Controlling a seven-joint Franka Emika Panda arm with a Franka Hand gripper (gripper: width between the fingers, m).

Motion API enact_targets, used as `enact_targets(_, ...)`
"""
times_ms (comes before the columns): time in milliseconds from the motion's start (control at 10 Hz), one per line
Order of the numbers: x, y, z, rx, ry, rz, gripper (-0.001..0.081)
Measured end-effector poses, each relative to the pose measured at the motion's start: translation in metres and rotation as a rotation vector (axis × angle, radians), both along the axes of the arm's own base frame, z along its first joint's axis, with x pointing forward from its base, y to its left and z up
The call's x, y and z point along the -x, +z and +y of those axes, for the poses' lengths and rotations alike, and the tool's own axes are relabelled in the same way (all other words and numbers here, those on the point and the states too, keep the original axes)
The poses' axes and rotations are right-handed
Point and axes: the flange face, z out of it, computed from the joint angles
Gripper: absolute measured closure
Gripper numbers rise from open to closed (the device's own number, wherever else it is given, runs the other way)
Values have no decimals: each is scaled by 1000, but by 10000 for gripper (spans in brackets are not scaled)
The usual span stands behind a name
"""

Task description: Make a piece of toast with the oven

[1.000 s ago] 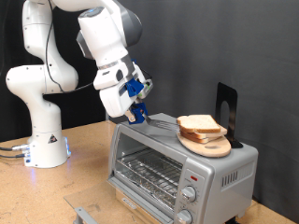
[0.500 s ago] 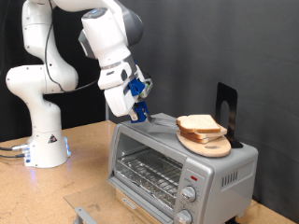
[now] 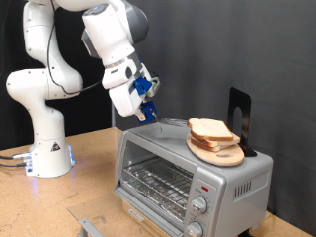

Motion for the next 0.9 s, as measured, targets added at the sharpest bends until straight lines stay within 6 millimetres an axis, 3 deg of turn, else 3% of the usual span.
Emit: enact_targets(900, -25, -7, 12, 21, -87, 10, 362)
